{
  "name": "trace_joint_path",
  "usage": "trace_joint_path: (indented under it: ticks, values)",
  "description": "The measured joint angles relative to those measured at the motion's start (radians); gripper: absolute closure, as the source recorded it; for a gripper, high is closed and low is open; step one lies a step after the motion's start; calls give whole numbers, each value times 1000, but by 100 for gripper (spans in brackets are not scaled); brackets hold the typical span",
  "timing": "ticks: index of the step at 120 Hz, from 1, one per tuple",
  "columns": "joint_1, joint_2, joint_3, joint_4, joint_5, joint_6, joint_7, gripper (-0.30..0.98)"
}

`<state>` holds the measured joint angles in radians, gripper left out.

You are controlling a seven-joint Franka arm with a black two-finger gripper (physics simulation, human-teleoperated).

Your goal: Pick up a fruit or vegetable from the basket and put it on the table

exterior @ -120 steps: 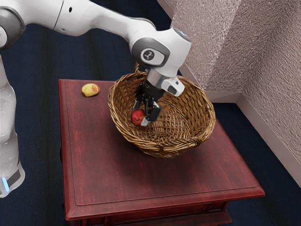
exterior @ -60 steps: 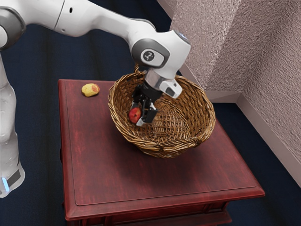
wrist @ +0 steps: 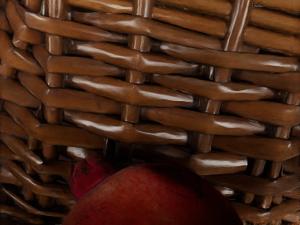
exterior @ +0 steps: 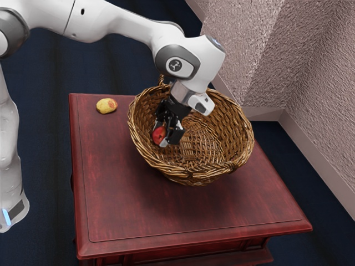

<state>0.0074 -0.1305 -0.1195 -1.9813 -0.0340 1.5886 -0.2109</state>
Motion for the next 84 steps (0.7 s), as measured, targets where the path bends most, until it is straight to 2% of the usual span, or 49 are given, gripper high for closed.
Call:
trace_joint_path:
  ticks: [34,44,67,84]
  values:
    - [-19,-82,-15,48,4,-27,-8,29]
    - [-25,-119,-58,63,3,-37,-10,29]
    - [-18,-220,-222,67,-22,-84,-34,29]
    - [-19,-240,-257,53,-52,-143,-57,29]
